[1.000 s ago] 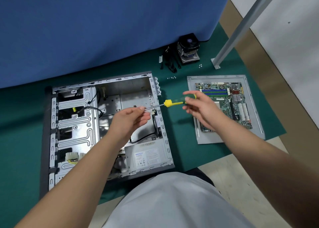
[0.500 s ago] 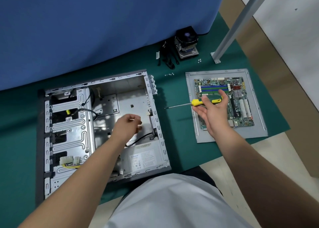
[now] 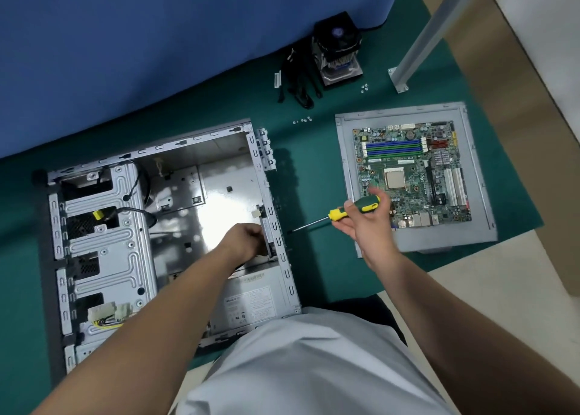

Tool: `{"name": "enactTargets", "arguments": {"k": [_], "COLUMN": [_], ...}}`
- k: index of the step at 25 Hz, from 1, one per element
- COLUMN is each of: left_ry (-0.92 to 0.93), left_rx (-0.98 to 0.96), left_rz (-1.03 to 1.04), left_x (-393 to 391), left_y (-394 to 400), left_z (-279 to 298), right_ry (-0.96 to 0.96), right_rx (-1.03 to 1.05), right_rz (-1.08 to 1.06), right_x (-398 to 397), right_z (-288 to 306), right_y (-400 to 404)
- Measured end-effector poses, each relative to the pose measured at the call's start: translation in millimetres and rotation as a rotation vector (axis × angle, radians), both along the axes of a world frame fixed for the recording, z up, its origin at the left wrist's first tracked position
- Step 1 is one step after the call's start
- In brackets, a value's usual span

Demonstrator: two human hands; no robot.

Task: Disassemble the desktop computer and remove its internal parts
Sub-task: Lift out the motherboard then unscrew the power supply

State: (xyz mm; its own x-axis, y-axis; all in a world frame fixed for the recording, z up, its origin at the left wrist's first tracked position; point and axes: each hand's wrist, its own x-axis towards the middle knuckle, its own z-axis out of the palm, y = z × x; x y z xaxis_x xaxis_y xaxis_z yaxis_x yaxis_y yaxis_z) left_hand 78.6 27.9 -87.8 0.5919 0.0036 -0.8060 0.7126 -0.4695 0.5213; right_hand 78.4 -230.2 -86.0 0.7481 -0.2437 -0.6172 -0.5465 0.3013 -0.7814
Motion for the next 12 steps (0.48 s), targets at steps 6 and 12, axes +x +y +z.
{"name": "enactTargets", "arguments": {"k": [6, 12], "left_ry": [0.036, 0.015], "left_rx": [-0.095, -0.024], "left_rz": [0.085, -0.019], "left_x": [-1, -5], "left_y": [1, 5], "left_z": [-6, -10], "right_ry": [0.039, 0.058], "right_rx": [0.031, 0.04], "right_rz": [-0.043, -0.045], "right_x": [2, 0], "right_z": [-10, -12], "right_y": [0, 4]}}
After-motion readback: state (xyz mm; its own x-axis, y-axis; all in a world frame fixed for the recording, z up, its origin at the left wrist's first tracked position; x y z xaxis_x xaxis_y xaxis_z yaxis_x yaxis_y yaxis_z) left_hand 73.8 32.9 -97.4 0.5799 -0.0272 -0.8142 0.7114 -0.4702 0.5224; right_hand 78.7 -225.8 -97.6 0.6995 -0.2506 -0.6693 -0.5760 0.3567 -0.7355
